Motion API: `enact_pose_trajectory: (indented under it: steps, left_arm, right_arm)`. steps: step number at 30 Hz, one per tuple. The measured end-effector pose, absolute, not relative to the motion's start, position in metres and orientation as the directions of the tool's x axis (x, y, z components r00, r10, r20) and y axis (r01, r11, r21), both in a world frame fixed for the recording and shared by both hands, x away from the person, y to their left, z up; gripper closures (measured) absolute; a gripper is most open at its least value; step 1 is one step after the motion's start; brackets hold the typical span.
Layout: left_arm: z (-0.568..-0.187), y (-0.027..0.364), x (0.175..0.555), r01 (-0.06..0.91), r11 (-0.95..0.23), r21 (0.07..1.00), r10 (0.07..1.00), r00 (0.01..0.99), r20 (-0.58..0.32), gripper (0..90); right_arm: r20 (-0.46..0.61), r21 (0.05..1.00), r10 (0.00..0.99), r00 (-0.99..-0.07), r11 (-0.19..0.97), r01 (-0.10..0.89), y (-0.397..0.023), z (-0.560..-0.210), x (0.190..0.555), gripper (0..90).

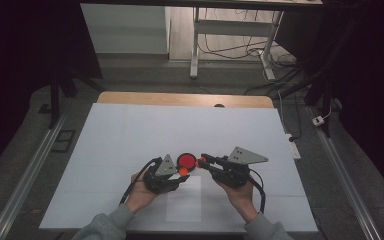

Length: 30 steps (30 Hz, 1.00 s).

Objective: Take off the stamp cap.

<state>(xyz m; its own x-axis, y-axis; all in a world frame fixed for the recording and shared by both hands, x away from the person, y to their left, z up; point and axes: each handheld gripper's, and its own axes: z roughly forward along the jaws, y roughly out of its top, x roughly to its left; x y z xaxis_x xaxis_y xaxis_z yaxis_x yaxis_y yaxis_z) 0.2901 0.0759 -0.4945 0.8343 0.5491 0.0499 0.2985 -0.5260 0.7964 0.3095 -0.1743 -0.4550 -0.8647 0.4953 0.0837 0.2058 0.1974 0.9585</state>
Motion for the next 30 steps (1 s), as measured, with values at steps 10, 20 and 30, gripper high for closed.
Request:
enact_pose_trajectory:
  steps: [10,20,30]
  left_arm:
    - [-0.491,0.092,0.286,0.31,-0.499,0.809,0.571,0.82,0.038,65.3]
    - [-0.487,0.11,0.282,0.322,-0.474,0.819,0.592,0.806,0.026,65.2]
    - [-0.486,0.126,0.278,0.333,-0.463,0.821,0.61,0.792,0.023,65.2]
  right_arm:
    - [0.073,0.956,0.495,-0.866,0.212,0.202,-0.172,-0.457,0.309,72.9]
    - [0.075,0.956,0.501,-0.862,0.211,0.205,-0.173,-0.458,0.309,72.9]
    - [0.067,0.953,0.505,-0.861,0.222,0.205,-0.173,-0.459,0.309,72.9]
